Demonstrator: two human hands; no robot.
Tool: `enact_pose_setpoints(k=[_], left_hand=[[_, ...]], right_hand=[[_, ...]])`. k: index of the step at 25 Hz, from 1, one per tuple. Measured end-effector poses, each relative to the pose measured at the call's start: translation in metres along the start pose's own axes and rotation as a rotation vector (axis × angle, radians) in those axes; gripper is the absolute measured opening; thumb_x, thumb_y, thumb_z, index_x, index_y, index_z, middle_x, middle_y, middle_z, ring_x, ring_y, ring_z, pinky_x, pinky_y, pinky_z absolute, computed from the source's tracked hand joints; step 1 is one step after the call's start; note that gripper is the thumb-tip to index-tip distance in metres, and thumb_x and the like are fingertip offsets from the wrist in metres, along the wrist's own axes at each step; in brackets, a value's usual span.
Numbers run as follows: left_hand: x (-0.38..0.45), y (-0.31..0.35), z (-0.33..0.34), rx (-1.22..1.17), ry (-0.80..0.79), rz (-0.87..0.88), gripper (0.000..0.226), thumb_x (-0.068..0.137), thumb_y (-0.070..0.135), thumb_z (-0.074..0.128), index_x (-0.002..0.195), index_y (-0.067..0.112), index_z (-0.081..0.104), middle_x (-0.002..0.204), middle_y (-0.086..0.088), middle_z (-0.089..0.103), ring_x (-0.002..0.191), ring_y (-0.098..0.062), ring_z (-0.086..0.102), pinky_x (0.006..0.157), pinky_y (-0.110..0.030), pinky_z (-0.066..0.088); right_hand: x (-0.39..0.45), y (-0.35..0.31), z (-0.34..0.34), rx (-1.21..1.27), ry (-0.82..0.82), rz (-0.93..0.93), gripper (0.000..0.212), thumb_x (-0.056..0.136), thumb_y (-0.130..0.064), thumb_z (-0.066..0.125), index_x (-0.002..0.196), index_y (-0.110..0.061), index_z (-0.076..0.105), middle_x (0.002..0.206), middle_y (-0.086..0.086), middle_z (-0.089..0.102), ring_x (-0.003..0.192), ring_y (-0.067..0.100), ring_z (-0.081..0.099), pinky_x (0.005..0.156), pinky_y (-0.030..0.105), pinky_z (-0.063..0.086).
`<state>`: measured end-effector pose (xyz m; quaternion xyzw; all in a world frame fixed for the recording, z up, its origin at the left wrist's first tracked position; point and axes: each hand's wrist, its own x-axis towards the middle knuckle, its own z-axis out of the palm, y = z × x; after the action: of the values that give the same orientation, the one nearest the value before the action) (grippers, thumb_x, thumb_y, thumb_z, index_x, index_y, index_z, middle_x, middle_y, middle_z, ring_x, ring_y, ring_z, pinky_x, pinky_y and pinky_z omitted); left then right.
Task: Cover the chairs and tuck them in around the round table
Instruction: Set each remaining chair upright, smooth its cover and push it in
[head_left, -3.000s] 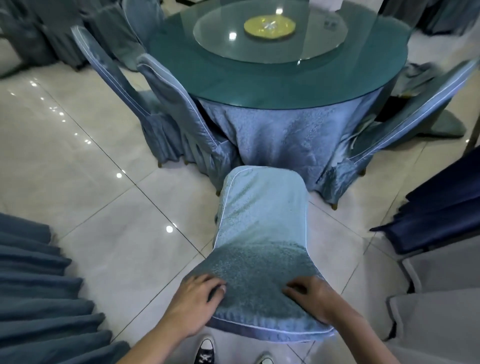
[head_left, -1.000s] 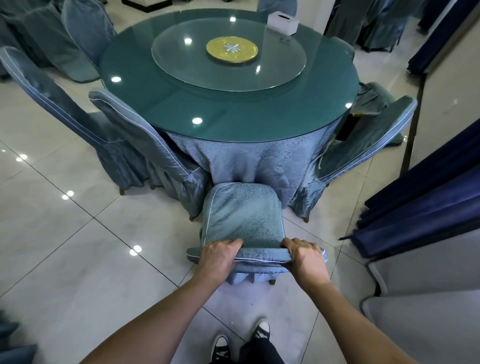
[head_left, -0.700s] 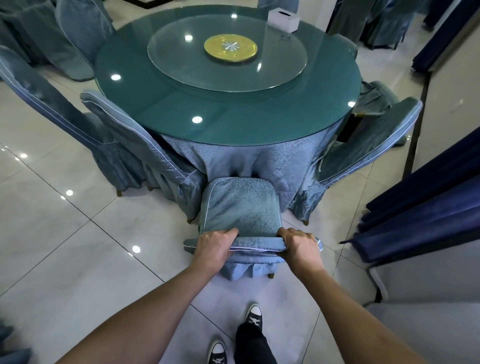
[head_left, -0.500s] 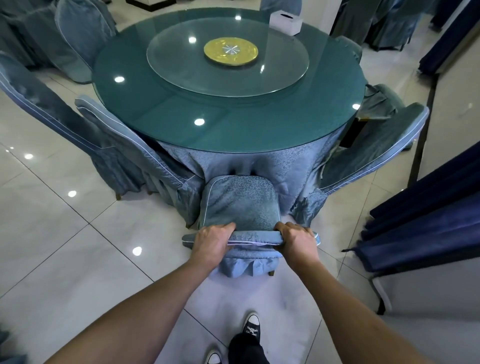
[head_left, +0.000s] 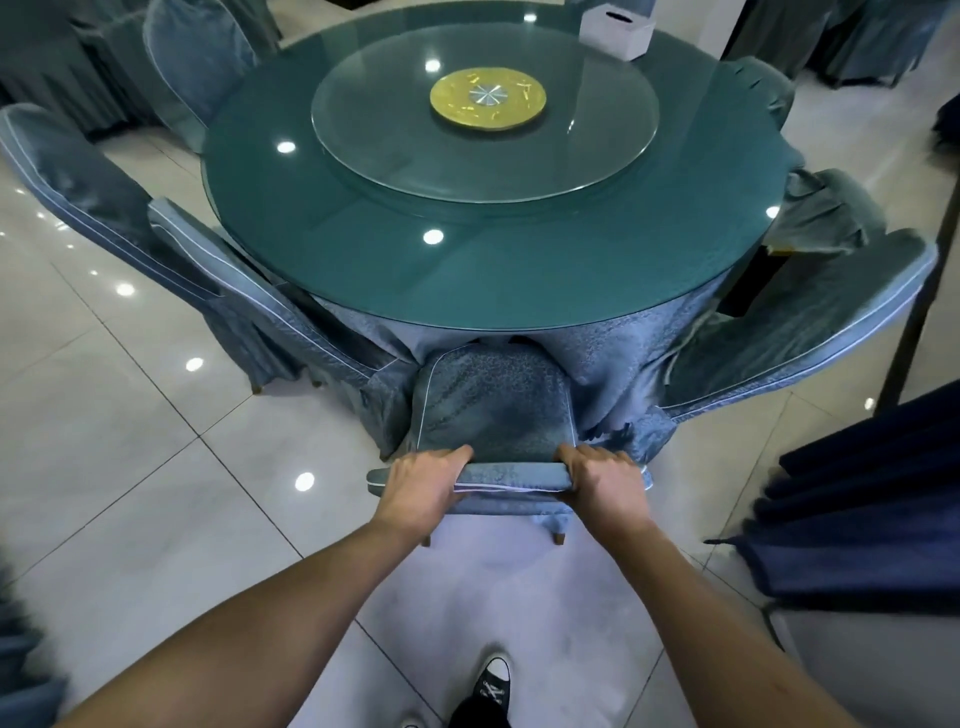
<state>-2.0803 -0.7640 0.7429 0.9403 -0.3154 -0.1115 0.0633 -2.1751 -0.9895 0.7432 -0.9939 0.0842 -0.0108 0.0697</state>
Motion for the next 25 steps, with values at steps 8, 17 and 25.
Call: enact_pose_setpoints(k=[8, 17, 25], left_hand=[[-0.006, 0.001, 0.005, -0.010, 0.003, -0.003, 0.030, 0.087, 0.042, 0.067, 0.110, 0.028, 0.053, 0.099, 0.004, 0.069, 0.091, -0.025, 0.067, 0.077, -0.037, 0.050], [-0.002, -0.006, -0.004, -0.007, -0.012, 0.009, 0.023, 0.087, 0.040, 0.063, 0.103, 0.029, 0.051, 0.095, 0.003, 0.069, 0.087, -0.027, 0.067, 0.068, -0.036, 0.043], [0.014, -0.042, -0.014, 0.058, -0.095, 0.036, 0.027, 0.090, 0.044, 0.062, 0.105, 0.028, 0.046, 0.100, 0.004, 0.069, 0.090, -0.027, 0.066, 0.071, -0.036, 0.046]], right_hand=[[-0.004, 0.005, 0.001, 0.000, 0.018, -0.109, 0.052, 0.031, -0.027, 0.095, 0.067, -0.017, 0.058, 0.052, -0.002, 0.056, 0.041, 0.024, 0.055, 0.039, 0.023, 0.036], [0.000, 0.001, 0.004, 0.050, 0.063, -0.099, 0.052, 0.034, -0.030, 0.097, 0.065, -0.019, 0.058, 0.053, -0.003, 0.057, 0.042, 0.020, 0.056, 0.041, 0.022, 0.038], [0.014, -0.019, 0.010, 0.080, 0.089, -0.095, 0.056, 0.033, -0.037, 0.097, 0.068, -0.019, 0.058, 0.056, -0.003, 0.057, 0.046, 0.021, 0.058, 0.043, 0.024, 0.042]])
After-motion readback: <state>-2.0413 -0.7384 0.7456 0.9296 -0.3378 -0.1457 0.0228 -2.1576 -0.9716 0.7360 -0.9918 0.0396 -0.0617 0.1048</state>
